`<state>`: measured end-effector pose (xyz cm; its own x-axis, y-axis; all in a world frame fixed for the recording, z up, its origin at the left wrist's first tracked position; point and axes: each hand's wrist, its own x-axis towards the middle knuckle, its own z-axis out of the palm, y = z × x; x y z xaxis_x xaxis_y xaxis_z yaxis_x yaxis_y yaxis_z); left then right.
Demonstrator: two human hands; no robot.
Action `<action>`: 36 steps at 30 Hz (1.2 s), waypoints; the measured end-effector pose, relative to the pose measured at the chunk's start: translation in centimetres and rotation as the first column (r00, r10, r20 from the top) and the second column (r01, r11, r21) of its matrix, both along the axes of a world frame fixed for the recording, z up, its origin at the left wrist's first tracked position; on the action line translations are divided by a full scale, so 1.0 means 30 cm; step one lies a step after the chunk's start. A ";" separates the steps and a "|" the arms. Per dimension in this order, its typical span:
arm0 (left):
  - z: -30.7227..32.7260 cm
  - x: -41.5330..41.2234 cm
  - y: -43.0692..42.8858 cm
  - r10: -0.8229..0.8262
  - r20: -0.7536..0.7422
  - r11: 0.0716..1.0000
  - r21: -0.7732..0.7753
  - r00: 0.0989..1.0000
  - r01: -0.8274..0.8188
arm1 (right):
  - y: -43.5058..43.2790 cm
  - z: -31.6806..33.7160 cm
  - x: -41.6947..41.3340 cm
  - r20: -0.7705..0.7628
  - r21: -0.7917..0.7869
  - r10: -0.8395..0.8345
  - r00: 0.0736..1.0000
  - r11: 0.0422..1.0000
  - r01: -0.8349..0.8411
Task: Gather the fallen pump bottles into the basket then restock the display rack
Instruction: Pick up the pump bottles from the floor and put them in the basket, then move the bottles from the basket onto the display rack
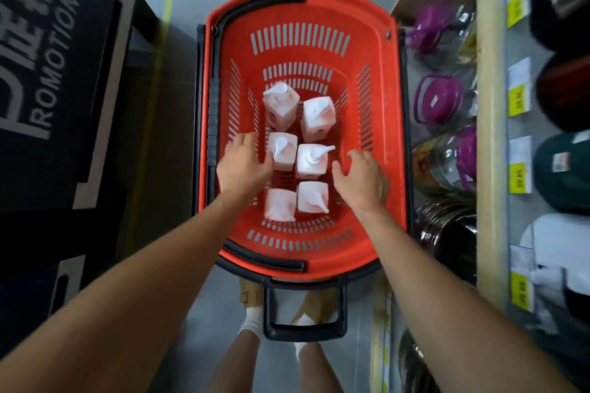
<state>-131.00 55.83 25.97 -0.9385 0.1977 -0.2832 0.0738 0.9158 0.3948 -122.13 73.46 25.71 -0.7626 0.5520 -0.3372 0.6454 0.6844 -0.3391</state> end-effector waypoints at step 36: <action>-0.033 -0.252 -0.124 0.279 0.112 0.956 0.066 0.954 -0.287 | 0.326 -0.048 -0.086 -0.051 -0.030 -0.296 0.954 0.955 0.294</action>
<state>-138.56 52.10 24.99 -0.9268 -0.0460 -0.3728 -0.2277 0.8582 0.4601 -124.72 83.23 24.26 -0.5843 0.7481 -0.3147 0.7978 0.4582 -0.3919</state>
